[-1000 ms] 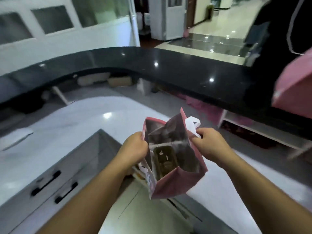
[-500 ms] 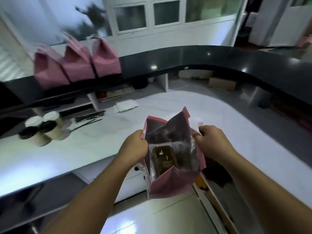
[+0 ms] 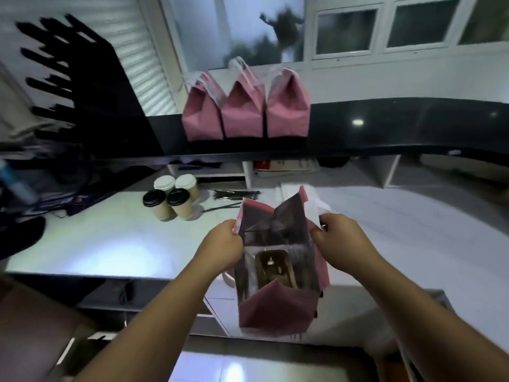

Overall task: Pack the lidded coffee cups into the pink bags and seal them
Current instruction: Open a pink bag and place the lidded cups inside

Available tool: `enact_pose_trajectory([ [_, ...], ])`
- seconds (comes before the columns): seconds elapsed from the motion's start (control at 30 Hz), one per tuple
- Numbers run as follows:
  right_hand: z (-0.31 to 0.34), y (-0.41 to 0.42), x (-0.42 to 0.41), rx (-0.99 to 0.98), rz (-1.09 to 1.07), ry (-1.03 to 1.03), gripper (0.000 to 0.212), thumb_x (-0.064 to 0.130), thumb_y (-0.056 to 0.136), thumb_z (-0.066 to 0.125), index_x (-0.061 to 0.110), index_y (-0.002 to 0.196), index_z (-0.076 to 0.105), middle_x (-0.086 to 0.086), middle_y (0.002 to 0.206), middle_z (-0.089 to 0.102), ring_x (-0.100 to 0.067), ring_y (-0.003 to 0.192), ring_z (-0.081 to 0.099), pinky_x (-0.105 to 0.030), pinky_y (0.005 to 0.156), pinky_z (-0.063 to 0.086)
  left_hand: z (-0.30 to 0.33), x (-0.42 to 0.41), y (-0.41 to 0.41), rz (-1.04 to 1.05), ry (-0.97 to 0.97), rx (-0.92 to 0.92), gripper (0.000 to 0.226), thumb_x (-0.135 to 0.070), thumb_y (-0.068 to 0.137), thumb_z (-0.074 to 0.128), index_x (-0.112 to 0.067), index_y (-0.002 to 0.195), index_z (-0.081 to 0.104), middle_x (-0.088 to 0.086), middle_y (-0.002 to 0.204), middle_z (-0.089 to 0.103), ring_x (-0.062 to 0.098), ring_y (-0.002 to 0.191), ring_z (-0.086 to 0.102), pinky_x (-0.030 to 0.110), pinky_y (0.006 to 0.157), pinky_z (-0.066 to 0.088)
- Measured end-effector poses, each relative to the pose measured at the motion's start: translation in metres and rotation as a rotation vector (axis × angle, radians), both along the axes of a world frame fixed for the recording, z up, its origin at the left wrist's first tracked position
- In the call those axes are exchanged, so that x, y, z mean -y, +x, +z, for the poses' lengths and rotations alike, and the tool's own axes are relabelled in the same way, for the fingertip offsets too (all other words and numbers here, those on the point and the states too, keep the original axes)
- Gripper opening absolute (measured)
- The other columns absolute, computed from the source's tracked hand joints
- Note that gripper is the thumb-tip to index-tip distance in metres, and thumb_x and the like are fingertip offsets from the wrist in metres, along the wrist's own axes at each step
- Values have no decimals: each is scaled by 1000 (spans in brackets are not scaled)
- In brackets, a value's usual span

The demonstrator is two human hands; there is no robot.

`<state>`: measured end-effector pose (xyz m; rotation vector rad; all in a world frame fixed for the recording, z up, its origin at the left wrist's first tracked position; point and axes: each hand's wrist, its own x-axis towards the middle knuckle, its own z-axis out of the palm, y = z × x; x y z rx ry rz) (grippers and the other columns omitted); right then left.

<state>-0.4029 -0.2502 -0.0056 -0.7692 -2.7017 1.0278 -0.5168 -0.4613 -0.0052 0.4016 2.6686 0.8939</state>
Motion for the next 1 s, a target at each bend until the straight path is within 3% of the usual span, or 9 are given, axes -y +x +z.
enact_pose_trajectory([
  [0.27,-8,-90,-16,-11,152,19,35,35,102,53,19,71,52,2,66,58,-15,58,54,-28,47,33,-3,-4,-67,134,-38,-41,26,-15,91,45,-24,103,66,1,103,72,26,93,66,39,82,57],
  [0.47,-25,-139,-9,-2,172,17,35,34,103,54,32,70,45,11,64,54,-7,57,53,-20,46,31,-13,4,-122,125,-93,-26,28,-13,93,46,-23,107,68,3,104,73,27,94,66,43,85,58],
  [0.57,-29,-163,1,6,150,21,37,40,103,53,35,69,41,13,60,51,-5,53,51,-16,44,29,-20,14,-155,92,-112,-18,29,-13,92,46,-23,109,67,2,104,72,26,94,66,44,85,58],
  [0.77,-31,-202,25,2,43,0,37,43,102,53,29,69,44,8,59,54,-10,53,52,-24,46,31,-31,31,-221,-36,-110,-16,23,-14,94,44,-20,102,65,0,99,70,25,92,65,41,82,57],
  [0.87,-31,-213,40,-16,-22,-7,39,43,101,55,35,66,39,12,55,49,-6,50,49,-20,45,29,-38,36,-246,-117,-93,-5,23,-19,98,42,-21,103,64,0,98,70,25,90,66,42,82,57],
  [1.0,-33,-221,57,-48,-103,9,43,50,97,55,38,63,32,15,45,47,-6,42,43,-23,46,26,-51,43,-270,-202,-37,14,24,-20,99,43,-24,112,63,-3,94,70,19,83,66,36,71,55],
])
